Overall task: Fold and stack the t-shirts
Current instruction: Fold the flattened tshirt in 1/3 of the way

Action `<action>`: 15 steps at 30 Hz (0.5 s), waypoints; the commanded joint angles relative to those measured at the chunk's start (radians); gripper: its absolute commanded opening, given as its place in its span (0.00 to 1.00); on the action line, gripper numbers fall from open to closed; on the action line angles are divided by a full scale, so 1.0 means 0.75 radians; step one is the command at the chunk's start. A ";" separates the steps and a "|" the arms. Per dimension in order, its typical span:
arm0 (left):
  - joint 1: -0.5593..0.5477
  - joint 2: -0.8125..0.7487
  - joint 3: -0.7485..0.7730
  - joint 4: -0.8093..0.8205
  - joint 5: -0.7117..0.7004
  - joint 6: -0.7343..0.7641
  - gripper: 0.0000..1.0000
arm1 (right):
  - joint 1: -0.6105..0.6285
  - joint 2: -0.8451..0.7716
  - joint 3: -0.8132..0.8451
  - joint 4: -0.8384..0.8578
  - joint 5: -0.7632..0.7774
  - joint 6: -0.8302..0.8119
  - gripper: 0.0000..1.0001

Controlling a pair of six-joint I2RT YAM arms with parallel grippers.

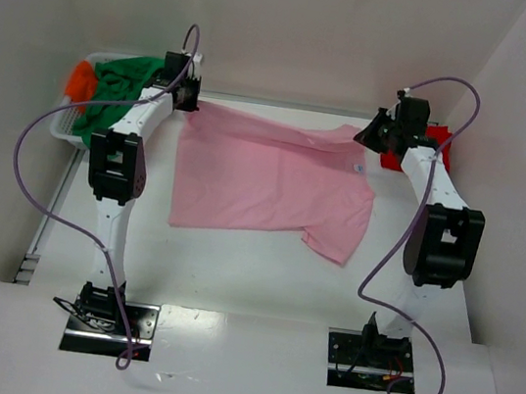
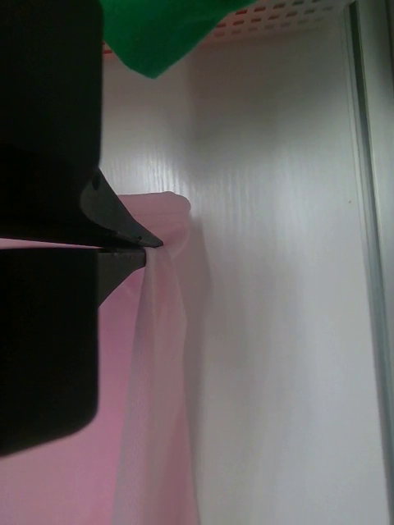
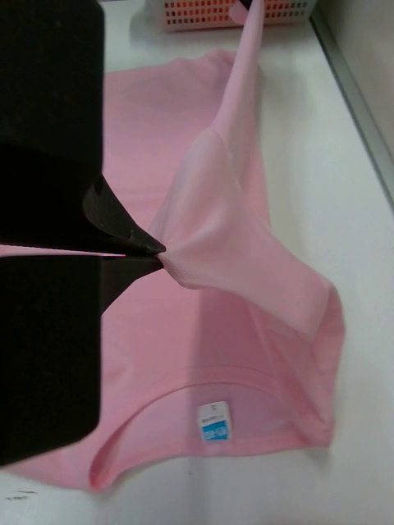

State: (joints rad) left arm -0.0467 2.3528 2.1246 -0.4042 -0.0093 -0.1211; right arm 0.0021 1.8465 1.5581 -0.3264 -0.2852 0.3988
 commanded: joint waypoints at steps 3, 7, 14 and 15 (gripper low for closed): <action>0.011 -0.169 -0.122 -0.048 0.135 0.135 0.00 | 0.003 -0.165 -0.206 0.138 0.008 0.084 0.00; 0.011 -0.243 -0.294 -0.048 0.149 0.176 0.00 | 0.003 -0.208 -0.341 0.151 0.020 0.100 0.00; 0.011 -0.372 -0.562 -0.017 0.178 0.145 0.00 | 0.046 -0.276 -0.521 0.175 0.022 0.176 0.00; 0.011 -0.384 -0.579 -0.017 0.192 0.145 0.00 | 0.046 -0.276 -0.537 0.175 0.034 0.176 0.00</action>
State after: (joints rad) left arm -0.0463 2.1384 1.7306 -0.4366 0.0925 -0.0254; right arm 0.0200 1.6993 1.1908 -0.2615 -0.2817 0.4973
